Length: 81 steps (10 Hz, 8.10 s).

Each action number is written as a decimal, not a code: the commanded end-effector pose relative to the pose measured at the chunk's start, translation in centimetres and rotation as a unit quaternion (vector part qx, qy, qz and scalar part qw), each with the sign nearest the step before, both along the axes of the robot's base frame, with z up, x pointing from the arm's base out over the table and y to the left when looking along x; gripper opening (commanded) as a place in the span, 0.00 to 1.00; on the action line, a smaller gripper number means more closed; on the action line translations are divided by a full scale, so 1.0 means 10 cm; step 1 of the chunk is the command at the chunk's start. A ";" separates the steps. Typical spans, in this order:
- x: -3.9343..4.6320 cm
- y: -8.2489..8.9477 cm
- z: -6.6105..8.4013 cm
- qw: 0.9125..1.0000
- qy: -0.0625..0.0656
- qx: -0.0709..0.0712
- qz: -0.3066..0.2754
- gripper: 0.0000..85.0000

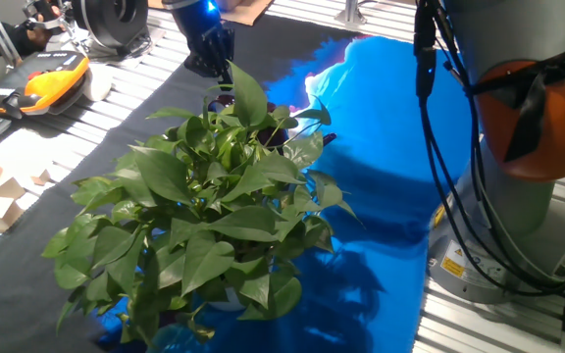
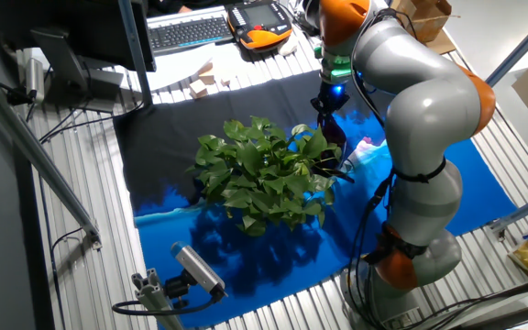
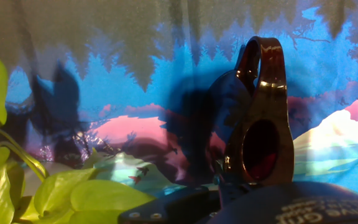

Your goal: Water the plant

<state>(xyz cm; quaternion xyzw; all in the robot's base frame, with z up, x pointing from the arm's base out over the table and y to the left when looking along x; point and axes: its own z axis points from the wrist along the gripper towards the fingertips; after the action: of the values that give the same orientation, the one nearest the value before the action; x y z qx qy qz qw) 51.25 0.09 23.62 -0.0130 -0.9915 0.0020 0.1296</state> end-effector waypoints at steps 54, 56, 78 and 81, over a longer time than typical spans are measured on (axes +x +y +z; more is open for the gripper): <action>0.599 -0.53 -0.75 0.986 -0.160 0.022 0.031 0.60; 0.571 -0.59 -0.78 0.987 -0.161 0.019 0.013 0.60; 0.487 -0.54 -1.04 0.986 -0.163 0.012 -0.044 0.40; 0.485 -0.53 -1.05 0.986 -0.158 0.008 -0.047 0.40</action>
<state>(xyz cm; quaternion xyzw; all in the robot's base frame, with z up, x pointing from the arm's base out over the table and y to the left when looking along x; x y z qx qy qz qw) 56.14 -5.21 13.16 -0.0587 -0.9978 -0.0139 -0.0278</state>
